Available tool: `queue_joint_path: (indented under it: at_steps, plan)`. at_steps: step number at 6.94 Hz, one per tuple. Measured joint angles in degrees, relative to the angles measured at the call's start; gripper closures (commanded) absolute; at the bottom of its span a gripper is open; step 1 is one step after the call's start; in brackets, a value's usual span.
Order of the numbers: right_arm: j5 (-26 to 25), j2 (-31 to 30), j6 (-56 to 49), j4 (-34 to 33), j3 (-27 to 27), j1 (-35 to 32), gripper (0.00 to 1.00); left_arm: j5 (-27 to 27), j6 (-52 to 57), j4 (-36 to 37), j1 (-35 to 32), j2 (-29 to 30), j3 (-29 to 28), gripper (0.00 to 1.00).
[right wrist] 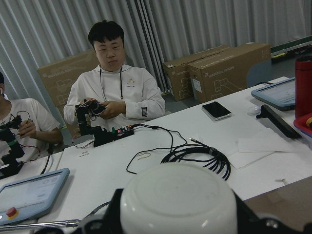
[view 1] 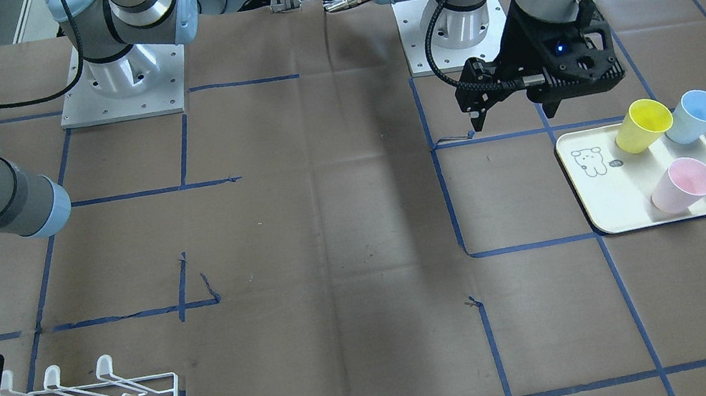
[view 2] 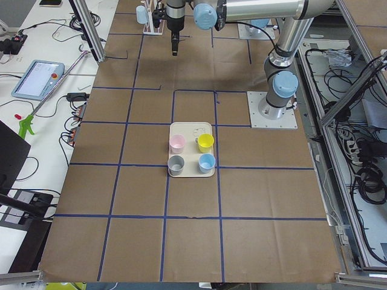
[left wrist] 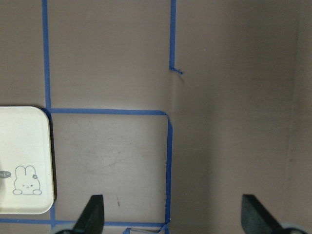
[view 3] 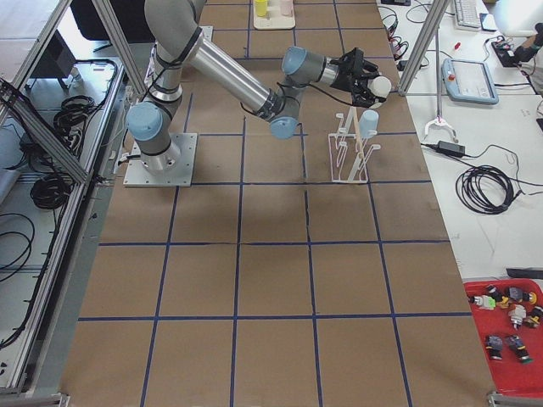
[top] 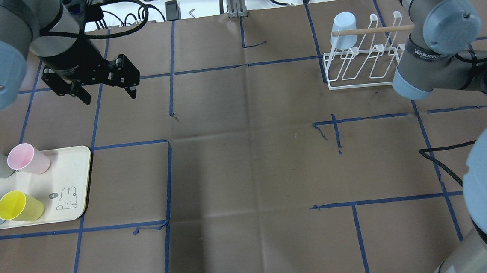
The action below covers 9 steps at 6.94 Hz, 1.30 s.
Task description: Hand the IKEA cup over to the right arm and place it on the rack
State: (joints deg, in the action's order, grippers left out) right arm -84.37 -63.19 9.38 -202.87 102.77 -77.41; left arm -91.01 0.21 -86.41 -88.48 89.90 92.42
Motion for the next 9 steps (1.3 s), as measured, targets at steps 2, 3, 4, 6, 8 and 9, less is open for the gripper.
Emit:
queue_joint_path:
  at_steps: [2, 3, 4, 6, 8, 9]
  plan:
    - [-0.93, 3.66, -9.85, 0.03, -2.09, 1.76, 0.92, -0.28, 0.16, -1.12, 0.09, -1.67, 0.38, 0.0]
    - [-1.0, 5.04, -12.54, 0.0, -2.46, 2.78, 0.92, -0.23, -0.07, -1.19, 0.0, -2.03, 0.38, 0.0]
    - [-0.99, 6.4, -13.45, -0.07, -2.92, 3.49, 0.92, -0.17, -0.43, -1.2, -0.09, -2.07, 0.38, 0.0]
    - [-0.94, 8.36, -13.4, -0.52, -3.58, 3.8, 0.92, -0.05, -2.04, -1.18, -0.29, -1.51, 0.37, 0.0]
    - [-1.03, 9.15, -13.28, -2.08, -3.3, 3.74, 0.91, 0.11, -3.5, -1.14, -0.58, -1.14, 0.39, 0.0]
    - [-1.03, 9.41, -13.23, -2.41, -2.89, 3.7, 0.91, 0.18, -3.76, -1.14, -0.67, -1.03, 0.39, 0.0]
